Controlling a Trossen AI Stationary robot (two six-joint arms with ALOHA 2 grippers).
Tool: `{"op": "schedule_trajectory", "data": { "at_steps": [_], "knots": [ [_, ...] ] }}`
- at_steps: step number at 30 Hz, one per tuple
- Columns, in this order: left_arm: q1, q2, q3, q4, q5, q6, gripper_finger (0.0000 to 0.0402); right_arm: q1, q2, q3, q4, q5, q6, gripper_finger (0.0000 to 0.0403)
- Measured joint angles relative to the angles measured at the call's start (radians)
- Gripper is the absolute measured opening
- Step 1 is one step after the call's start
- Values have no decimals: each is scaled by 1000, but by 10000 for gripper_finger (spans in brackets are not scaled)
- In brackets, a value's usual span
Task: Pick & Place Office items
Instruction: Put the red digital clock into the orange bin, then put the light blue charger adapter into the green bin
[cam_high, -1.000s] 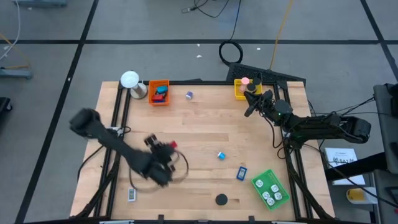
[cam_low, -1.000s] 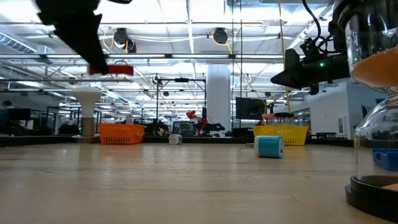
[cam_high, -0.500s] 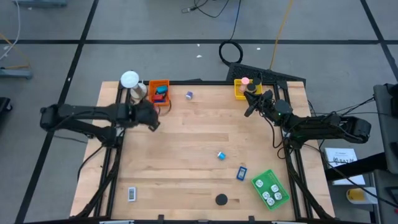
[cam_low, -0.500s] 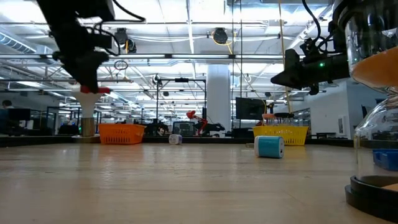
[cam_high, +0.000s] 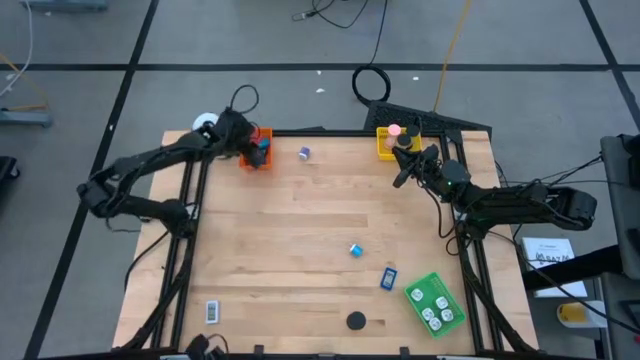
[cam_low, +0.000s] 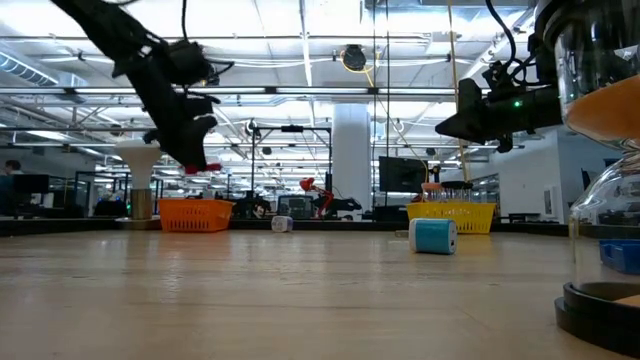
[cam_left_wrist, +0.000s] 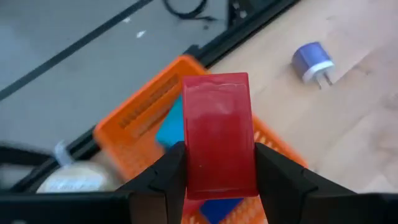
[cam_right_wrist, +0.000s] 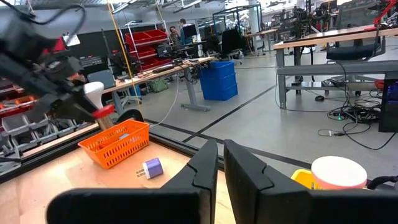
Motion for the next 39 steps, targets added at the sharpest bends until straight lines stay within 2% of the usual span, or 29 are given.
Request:
{"op": "schedule_trajectory", "data": {
  "at_steps": [5, 13, 20, 31, 34, 39],
  "knots": [
    [67, 98, 0, 56, 30, 68, 155, 0, 0, 0, 0, 0, 0, 18],
    [89, 204, 0, 128, 30, 93, 155, 0, 0, 0, 0, 0, 0, 18],
    [88, 224, 0, 202, 31, 31, 155, 0, 0, 0, 0, 0, 0, 18],
    [86, 342, 1, 279, 23, 15, 155, 0, 0, 0, 0, 0, 0, 18],
    [86, 343, 1, 282, 22, 15, 172, 0, 0, 0, 0, 0, 0, 18],
    [87, 338, 1, 280, 22, 14, 229, 0, 0, 0, 0, 0, 0, 18]
  ]
}}
